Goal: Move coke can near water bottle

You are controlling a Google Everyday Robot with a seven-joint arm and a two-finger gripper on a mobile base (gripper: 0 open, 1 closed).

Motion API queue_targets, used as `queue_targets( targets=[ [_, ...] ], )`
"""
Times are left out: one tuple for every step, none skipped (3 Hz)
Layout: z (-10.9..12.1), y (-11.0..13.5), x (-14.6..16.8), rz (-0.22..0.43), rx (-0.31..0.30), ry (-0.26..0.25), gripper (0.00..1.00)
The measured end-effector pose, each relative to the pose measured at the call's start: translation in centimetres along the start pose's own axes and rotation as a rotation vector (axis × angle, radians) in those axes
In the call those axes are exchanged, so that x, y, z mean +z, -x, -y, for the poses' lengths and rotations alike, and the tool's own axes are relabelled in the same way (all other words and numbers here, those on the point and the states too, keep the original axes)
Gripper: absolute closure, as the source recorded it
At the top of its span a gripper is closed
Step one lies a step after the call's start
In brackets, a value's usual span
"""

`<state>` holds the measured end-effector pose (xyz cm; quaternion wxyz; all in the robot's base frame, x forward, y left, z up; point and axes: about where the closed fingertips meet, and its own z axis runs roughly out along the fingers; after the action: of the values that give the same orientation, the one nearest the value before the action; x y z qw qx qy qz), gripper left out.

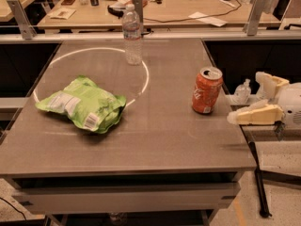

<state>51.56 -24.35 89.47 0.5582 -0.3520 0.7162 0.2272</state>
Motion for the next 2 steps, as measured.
queue_targets(
  targets=[
    [0.9, 0.4, 2.3, -0.005, -0.039, 0.034, 0.0],
    [1.6, 0.2, 4.7, -0.025, -0.048, 0.084, 0.0]
  ],
)
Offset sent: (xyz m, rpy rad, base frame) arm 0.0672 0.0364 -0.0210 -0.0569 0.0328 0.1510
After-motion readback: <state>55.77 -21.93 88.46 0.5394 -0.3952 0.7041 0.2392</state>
